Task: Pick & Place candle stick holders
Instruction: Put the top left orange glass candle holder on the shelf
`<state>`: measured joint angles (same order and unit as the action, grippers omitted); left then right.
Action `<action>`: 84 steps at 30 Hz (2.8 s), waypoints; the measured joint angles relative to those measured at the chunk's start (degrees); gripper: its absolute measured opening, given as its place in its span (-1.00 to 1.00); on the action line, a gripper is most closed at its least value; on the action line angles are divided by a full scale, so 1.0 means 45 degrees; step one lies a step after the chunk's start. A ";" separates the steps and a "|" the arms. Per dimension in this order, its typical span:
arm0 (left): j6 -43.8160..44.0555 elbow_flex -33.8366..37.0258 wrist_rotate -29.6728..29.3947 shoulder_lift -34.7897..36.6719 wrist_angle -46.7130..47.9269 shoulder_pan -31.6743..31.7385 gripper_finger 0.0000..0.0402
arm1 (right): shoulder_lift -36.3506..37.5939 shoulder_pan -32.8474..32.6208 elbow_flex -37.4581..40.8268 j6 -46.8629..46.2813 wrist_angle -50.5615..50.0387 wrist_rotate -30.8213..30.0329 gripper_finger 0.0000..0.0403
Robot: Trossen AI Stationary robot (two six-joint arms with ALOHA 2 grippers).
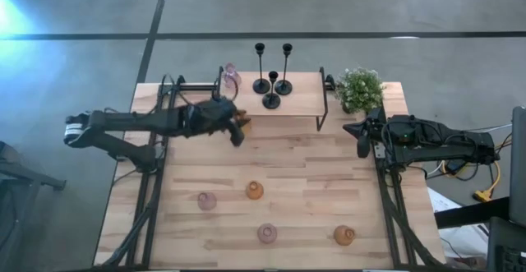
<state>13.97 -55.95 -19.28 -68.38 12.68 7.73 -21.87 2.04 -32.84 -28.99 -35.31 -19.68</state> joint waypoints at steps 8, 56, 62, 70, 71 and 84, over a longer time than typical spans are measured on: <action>0.0927 -0.0469 -0.0095 -0.0493 -0.0138 0.2577 -0.29 | 0.0000 0.0000 0.0000 0.0010 0.0000 0.0000 -0.96; 0.1917 -0.1523 -0.3596 -0.3837 -0.1133 0.3359 -0.30 | 0.0015 0.0004 0.0000 0.0112 -0.0209 0.0008 -0.96; 0.1812 -0.1509 -0.3796 -0.3837 -0.1155 0.3374 -0.30 | 0.0015 0.0004 0.0000 0.0112 -0.0209 0.0010 -0.96; 0.1605 -0.1489 -0.3796 -0.3846 -0.1302 0.3392 -0.30 | 0.0015 0.0000 0.0000 0.0112 -0.0209 0.0005 -0.96; 0.1577 -0.1481 -0.3796 -0.3846 -0.1356 0.3393 -0.30 | 0.0015 0.0000 0.0000 0.0112 -0.0209 0.0007 -0.96; 0.1550 -0.1475 -0.4185 -0.3846 -0.1533 0.3437 -0.06 | 0.0019 0.0000 0.0000 0.0112 -0.0208 0.0010 -0.96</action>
<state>20.95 -62.59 -38.11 -85.69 5.78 23.20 -21.78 2.04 -32.84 -28.49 -36.25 -19.64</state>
